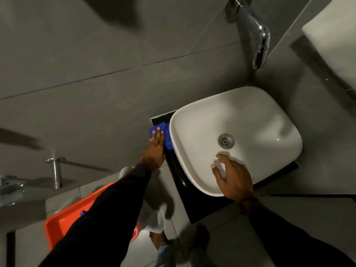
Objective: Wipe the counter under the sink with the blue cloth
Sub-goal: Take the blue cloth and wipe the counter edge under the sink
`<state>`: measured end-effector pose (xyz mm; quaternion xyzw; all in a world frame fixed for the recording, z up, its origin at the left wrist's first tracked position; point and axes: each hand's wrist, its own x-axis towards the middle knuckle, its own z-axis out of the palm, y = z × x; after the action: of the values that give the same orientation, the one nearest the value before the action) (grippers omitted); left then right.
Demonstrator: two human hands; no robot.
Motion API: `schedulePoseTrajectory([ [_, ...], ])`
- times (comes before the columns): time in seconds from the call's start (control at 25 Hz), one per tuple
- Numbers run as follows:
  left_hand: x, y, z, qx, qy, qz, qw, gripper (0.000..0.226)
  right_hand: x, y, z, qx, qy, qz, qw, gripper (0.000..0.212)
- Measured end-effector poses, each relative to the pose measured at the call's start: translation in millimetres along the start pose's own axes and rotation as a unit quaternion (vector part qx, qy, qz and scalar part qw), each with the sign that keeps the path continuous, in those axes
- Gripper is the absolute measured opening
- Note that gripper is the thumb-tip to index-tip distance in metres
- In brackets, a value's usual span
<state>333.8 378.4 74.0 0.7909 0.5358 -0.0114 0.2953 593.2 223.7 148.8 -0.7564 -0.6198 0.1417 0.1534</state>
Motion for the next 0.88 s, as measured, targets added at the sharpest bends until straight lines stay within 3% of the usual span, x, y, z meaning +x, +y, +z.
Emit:
schedulePoseTrajectory([
  [0.16, 48, -25, -29, 0.007, -0.01, 0.005, 1.0, 0.079, 0, 1, 3, -0.001, 0.027, -0.011, 1.0, 0.037],
  [0.44, 43, -24, -20, 0.005, -0.003, 0.009, 1.0, 0.075, -1, 2, 4, -0.002, 0.034, -0.02, 0.999, 0.034],
  [0.56, 20, -18, -3, 0.063, -0.002, 0.014, 0.998, 0.074, 1, 4, 2, 0.012, 0.022, -0.029, 0.999, 0.035],
  [0.88, -101, 50, 81, 0.067, 0.021, 0.0, 0.998, 0.076, -2, 4, 4, 0.027, 0.043, -0.026, 0.998, 0.03],
])
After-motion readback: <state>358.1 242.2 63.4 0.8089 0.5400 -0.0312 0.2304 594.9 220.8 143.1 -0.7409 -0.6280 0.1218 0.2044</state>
